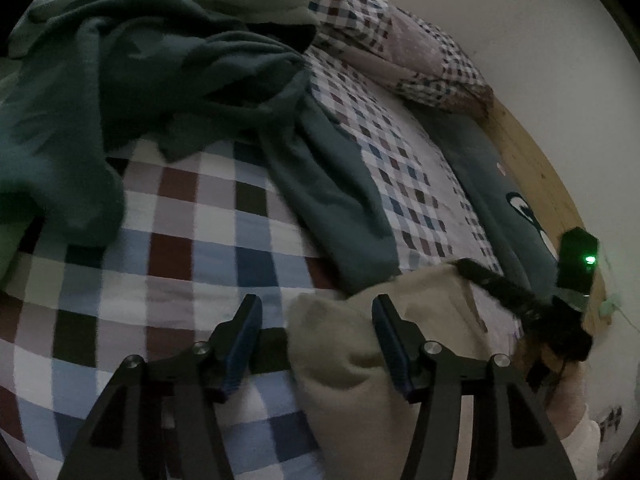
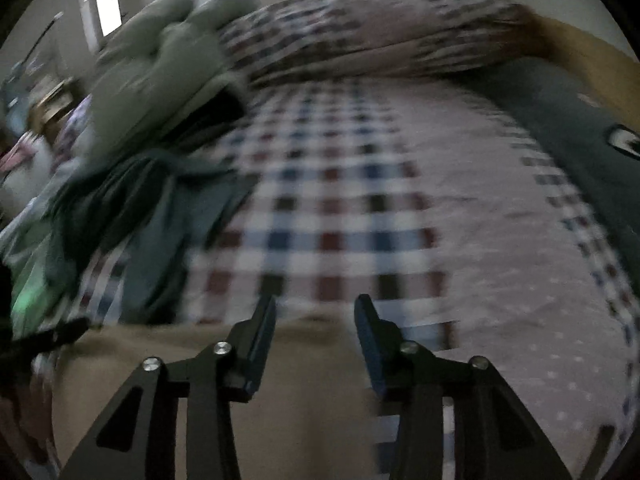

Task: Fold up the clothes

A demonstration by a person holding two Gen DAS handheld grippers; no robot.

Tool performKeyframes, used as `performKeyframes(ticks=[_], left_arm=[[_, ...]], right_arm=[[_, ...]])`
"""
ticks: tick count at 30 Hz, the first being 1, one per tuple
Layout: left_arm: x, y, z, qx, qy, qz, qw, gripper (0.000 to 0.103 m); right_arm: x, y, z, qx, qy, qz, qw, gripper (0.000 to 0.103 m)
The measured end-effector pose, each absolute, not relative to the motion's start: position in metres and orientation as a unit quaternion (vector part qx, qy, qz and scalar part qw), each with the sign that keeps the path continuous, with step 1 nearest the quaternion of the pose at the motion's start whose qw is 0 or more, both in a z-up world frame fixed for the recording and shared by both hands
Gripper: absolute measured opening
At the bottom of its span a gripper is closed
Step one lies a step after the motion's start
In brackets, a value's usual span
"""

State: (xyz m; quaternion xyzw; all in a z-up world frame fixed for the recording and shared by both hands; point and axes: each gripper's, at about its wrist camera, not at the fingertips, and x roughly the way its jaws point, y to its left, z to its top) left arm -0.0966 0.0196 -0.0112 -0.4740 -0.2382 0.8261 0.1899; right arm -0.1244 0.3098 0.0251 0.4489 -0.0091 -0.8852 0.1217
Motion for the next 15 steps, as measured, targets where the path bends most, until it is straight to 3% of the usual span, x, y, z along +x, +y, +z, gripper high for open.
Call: performKeyframes(ticks=[4,8,12,15], left_arm=[[-0.094,0.030,-0.013,-0.478,-0.239,0.820,0.205,0.061],[-0.093,0.032,-0.013,-0.479,-0.236,0.820,0.208,0.061],[-0.094,0.028,-0.014,-0.482,-0.248,0.812,0.216,0.061],[-0.093,0.024,-0.014,-0.484,-0.258,0.805,0.225,0.061]], right_arm=[[-0.127,0.296,-0.001,0.476,0.009,-0.867,0.147,0.034],[-0.138,0.322,-0.012,0.487,-0.009,-0.868,0.096,0.021],[-0.136,0.357,-0.004,0.471,-0.022,-0.882,0.004,0.024],[-0.129,0.374,0.003,0.463,-0.042,-0.885,-0.005,0.026]])
